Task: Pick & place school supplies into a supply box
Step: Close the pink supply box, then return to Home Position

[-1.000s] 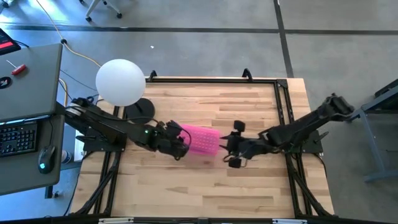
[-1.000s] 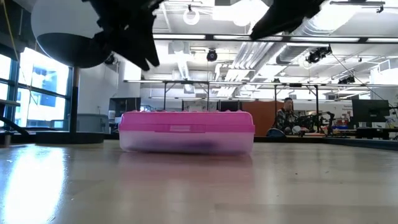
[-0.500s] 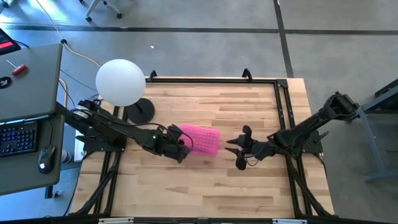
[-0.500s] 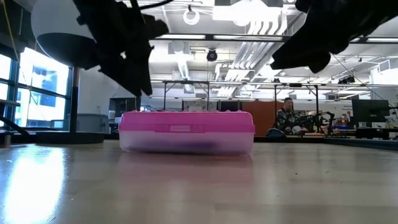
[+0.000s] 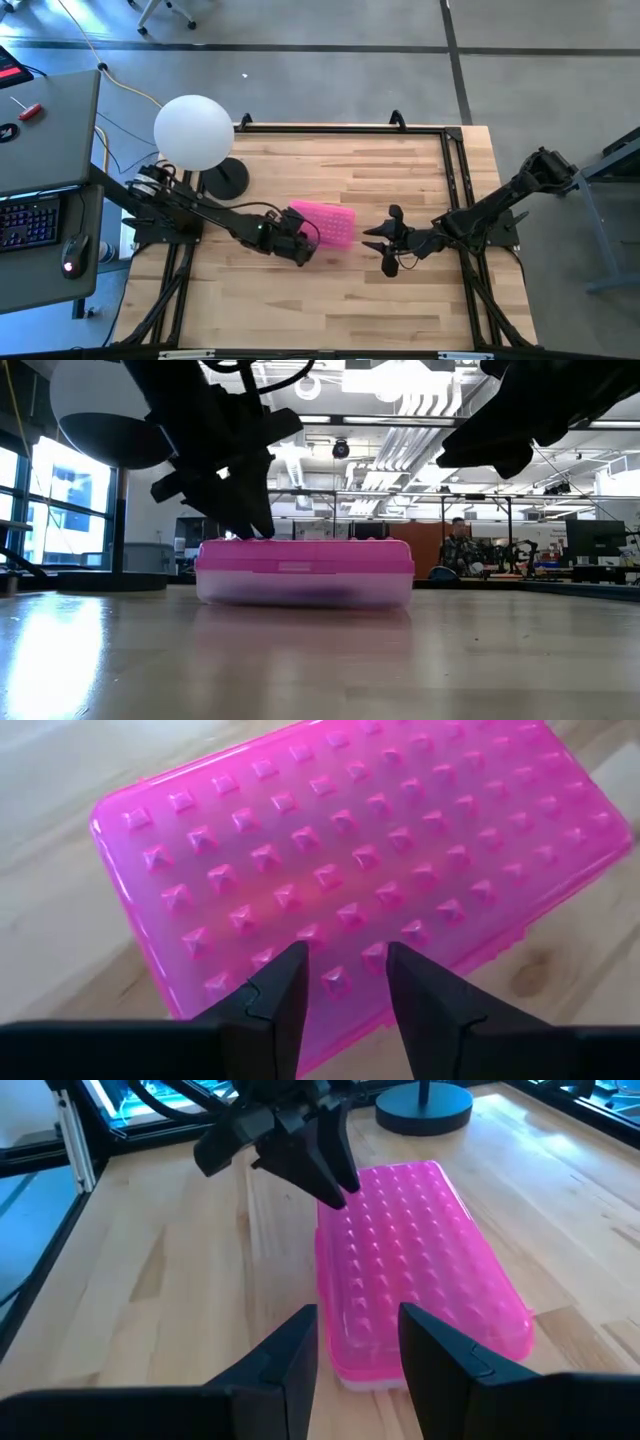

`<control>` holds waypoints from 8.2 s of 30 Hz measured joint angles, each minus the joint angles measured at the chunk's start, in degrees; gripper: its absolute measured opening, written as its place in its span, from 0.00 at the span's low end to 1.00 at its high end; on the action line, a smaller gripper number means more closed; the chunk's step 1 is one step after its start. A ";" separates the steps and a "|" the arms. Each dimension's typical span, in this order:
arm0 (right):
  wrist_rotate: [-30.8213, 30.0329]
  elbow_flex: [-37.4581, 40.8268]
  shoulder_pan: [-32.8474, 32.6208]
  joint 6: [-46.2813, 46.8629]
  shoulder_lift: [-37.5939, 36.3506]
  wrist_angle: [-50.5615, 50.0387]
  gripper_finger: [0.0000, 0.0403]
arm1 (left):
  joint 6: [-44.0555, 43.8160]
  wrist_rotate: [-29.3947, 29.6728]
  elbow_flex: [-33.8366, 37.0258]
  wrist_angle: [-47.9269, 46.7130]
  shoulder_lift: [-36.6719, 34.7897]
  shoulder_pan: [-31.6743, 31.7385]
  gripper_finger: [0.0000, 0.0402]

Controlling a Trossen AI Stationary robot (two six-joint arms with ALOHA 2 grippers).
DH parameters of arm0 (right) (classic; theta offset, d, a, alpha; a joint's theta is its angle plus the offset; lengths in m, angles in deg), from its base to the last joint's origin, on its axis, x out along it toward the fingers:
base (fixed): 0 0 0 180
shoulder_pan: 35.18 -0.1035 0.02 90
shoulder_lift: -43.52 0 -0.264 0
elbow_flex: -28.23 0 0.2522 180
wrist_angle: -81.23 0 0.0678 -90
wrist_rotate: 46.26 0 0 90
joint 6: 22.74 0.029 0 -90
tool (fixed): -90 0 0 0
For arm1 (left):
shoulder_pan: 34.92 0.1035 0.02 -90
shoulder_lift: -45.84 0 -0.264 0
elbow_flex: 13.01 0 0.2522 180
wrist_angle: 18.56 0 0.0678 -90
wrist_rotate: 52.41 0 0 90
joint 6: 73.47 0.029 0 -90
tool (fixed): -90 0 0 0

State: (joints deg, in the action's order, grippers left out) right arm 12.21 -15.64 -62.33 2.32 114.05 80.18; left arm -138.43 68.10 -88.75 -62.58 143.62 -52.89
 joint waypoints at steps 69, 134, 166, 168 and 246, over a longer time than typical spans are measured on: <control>0.41 -0.04 -8.26 -17.54 -46.56 -34.45 0.29 | 63.90 0.24 44.57 24.40 -81.52 -22.56 0.42; 7.04 10.40 -8.09 -33.00 -63.06 -18.01 0.29 | 63.18 10.99 61.13 33.50 -95.69 -22.54 0.42; 7.06 10.36 -8.09 -33.00 -63.04 -18.01 0.29 | 63.18 11.03 61.16 33.53 -95.69 -22.54 0.42; 7.08 10.36 -8.09 -33.00 -63.04 -18.01 0.29 | 63.18 11.05 61.16 33.52 -95.69 -22.54 0.42; 7.08 10.36 -8.09 -33.00 -63.04 -18.01 0.29 | 63.16 11.07 61.16 33.51 -95.68 -22.55 0.42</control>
State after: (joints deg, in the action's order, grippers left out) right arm 19.29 -5.27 -70.42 -30.69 51.01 62.16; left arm -75.27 79.17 -27.59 -29.07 47.94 -75.44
